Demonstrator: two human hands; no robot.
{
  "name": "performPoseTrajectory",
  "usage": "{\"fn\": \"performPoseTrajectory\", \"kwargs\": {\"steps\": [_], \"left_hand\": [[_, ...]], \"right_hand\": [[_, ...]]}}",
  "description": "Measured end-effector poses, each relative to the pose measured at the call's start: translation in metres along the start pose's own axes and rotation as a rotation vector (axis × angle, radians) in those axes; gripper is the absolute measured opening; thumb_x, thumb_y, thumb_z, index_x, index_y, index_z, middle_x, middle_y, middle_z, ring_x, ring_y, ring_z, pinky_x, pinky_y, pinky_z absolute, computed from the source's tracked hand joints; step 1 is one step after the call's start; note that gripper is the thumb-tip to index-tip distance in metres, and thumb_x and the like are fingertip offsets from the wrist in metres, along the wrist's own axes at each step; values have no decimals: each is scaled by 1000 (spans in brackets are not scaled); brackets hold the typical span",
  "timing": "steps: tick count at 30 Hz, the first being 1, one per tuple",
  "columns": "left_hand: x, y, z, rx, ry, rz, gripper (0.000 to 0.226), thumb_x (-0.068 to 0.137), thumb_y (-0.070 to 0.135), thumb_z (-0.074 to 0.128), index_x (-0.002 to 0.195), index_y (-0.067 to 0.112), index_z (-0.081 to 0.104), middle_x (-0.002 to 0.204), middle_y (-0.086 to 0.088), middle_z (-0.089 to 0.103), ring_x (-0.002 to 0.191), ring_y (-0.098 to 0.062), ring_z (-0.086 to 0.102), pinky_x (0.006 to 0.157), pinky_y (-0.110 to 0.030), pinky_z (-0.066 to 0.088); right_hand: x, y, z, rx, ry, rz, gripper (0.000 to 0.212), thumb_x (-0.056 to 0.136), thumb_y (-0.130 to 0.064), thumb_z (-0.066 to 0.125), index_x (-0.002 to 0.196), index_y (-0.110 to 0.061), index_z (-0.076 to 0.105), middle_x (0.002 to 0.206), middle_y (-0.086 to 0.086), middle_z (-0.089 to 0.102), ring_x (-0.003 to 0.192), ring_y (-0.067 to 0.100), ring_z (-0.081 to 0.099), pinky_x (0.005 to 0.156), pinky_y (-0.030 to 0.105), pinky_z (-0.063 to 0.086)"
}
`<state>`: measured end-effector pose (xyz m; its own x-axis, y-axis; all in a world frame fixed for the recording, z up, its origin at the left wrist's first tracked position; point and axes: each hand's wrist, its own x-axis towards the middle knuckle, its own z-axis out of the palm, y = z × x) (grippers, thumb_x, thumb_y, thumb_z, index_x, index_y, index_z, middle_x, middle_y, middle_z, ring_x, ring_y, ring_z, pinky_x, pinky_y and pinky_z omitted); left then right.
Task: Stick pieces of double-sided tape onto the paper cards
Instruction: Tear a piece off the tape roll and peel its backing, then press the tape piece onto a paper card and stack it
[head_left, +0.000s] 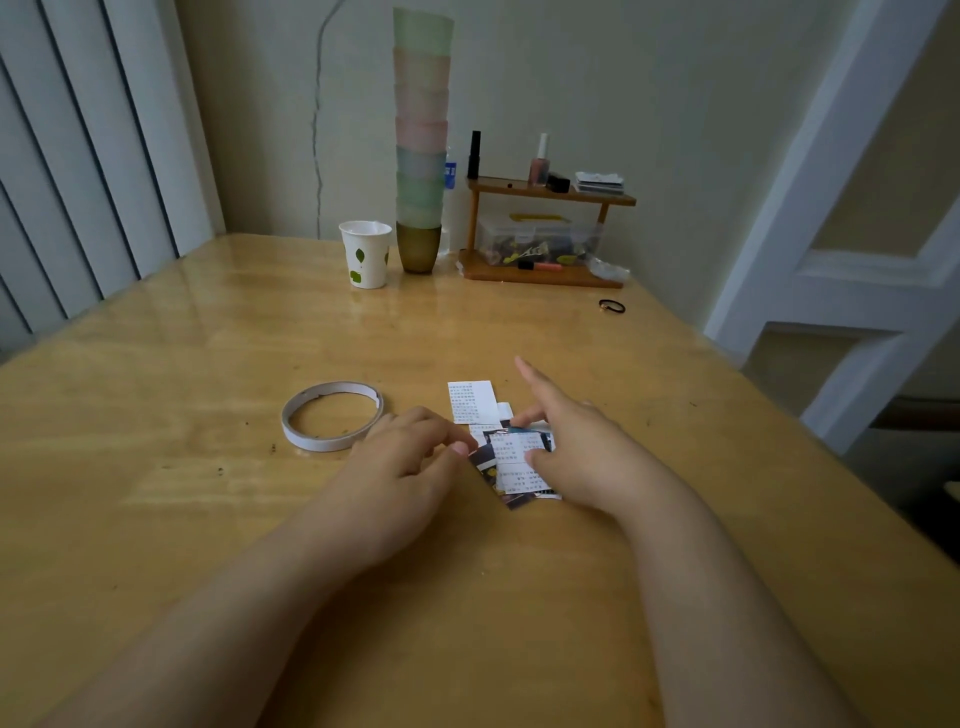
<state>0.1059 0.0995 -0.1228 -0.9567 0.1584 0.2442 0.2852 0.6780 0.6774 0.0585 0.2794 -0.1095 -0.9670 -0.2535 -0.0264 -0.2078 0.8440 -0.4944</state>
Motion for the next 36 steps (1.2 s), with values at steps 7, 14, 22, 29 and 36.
{"fn": "performPoseTrajectory", "kwargs": {"steps": [7, 14, 22, 29, 36], "left_hand": [[0, 2, -3, -50, 14, -31, 24, 97, 24, 43, 108, 26, 64, 106, 11, 56, 106, -6, 46, 90, -18, 36], [-3, 5, -5, -55, 54, -82, 17, 95, 28, 48, 107, 31, 60, 98, 18, 51, 89, 1, 48, 68, -2, 35], [-2, 3, -4, -25, 84, -83, 19, 94, 27, 51, 110, 28, 61, 95, 20, 50, 84, -1, 49, 68, -6, 37], [-1, 5, -12, -87, 264, -139, 14, 92, 20, 53, 95, 32, 60, 87, 16, 55, 74, 3, 49, 60, -3, 37], [-2, 20, -47, -164, 321, -256, 15, 92, 21, 52, 100, 27, 64, 88, 13, 58, 71, -1, 54, 43, -10, 39]], "right_hand": [[0, -1, -2, 30, 79, -31, 96, 85, -7, 63, 147, -49, 3, 104, -14, 50, 95, 8, 51, 76, 22, 44], [-1, -5, -8, 221, 241, -28, 79, 84, -9, 70, 145, -40, 31, 82, -7, 65, 67, 3, 56, 53, 7, 42], [-3, -10, -7, 259, 251, -3, 65, 84, -17, 72, 138, -42, 44, 79, -14, 71, 75, 5, 65, 54, 10, 44], [-4, -13, -12, 452, 327, 44, 61, 81, -17, 74, 133, -35, 49, 79, -8, 73, 80, -2, 62, 60, 12, 39], [-6, -31, 3, 743, 128, 67, 53, 79, -7, 75, 125, -23, 55, 81, 7, 73, 59, 14, 65, 72, 32, 56]]}}
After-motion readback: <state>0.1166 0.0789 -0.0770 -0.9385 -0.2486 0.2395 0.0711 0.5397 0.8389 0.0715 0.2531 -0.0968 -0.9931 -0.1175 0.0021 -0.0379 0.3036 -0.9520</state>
